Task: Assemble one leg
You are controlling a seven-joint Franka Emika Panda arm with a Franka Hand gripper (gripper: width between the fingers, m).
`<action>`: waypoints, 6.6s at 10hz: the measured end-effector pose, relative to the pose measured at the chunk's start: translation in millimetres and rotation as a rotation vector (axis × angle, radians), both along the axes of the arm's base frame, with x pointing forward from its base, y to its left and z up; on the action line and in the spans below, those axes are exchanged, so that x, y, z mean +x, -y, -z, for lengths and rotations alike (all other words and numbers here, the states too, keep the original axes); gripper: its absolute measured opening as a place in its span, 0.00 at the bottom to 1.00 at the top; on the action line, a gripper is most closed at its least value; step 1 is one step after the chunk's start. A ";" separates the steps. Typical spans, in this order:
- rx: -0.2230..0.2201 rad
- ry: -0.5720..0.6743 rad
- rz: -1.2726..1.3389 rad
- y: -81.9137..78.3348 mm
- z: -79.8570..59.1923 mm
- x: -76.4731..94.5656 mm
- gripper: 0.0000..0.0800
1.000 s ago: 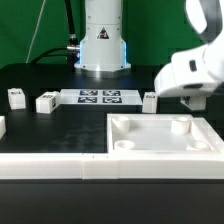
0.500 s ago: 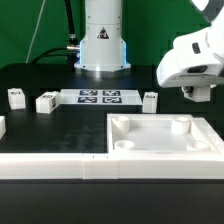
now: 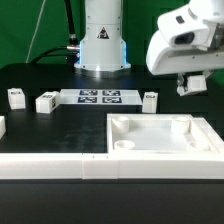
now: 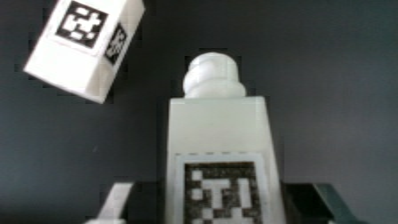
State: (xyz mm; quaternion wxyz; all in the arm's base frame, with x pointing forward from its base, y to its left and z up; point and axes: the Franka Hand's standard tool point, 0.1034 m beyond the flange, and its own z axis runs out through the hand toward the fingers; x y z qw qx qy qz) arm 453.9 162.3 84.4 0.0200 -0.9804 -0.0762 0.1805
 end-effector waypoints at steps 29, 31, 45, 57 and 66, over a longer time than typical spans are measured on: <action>0.144 0.817 -0.126 54.0 -15.4 170.3 0.36; 0.153 0.814 -0.132 44.7 -3.4 168.2 0.36; 0.159 0.991 -0.136 37.6 0.2 179.5 0.36; 0.157 0.985 -0.138 39.9 1.5 170.5 0.36; 0.153 0.956 -0.133 44.7 14.9 165.4 0.36</action>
Offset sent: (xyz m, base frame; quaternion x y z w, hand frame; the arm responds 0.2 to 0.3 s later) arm 0.0000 0.0000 0.0000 0.0000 0.2377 0.0000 0.9713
